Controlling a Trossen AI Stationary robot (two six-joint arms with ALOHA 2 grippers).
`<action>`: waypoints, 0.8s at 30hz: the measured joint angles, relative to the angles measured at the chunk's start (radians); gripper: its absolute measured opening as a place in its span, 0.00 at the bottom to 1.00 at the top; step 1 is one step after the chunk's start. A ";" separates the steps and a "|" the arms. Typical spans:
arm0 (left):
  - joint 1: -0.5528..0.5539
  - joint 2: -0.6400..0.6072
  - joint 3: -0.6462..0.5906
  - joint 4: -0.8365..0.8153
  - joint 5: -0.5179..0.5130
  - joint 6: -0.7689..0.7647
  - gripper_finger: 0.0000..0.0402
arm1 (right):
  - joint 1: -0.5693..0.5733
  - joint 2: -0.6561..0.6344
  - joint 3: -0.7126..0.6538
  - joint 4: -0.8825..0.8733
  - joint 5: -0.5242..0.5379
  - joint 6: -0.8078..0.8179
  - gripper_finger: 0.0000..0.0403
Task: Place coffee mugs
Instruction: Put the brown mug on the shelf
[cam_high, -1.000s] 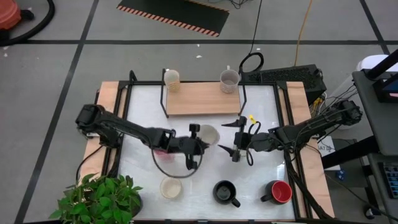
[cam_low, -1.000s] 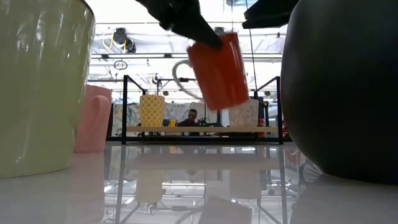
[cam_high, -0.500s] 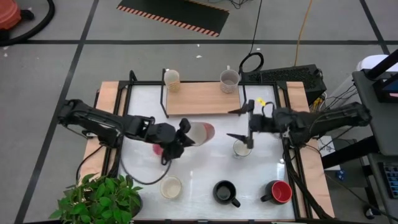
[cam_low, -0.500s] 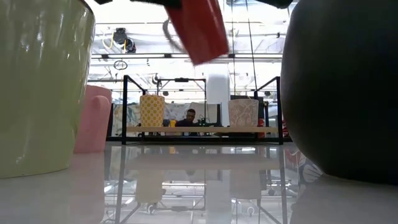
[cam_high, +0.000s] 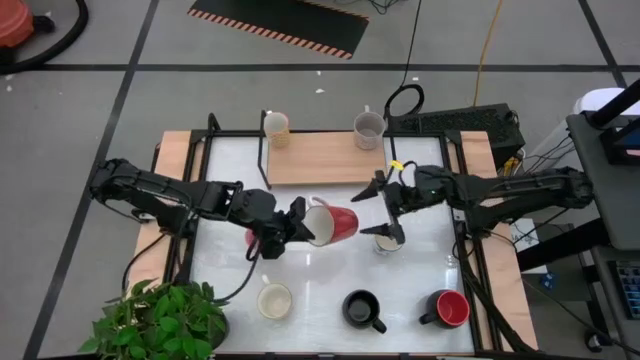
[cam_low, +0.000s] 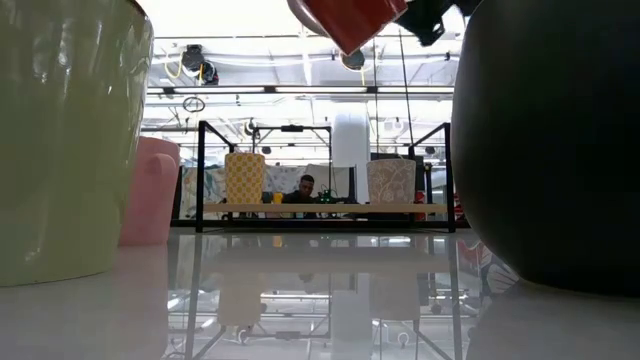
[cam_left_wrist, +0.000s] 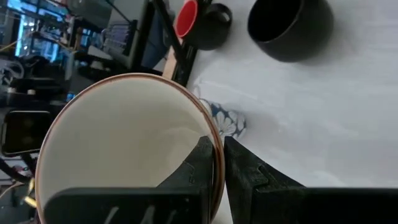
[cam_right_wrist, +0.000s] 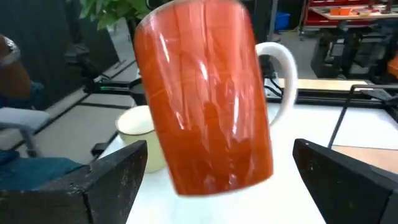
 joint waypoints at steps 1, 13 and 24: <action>0.003 0.000 0.000 0.001 -0.001 0.000 0.06 | 0.000 0.015 0.005 0.003 -0.017 0.001 0.98; 0.006 0.000 0.000 -0.020 0.038 0.035 0.06 | -0.010 0.212 0.068 -0.022 -0.073 0.036 0.98; 0.006 0.004 0.000 -0.027 0.061 0.033 0.06 | -0.013 0.304 0.071 0.097 -0.227 0.039 0.98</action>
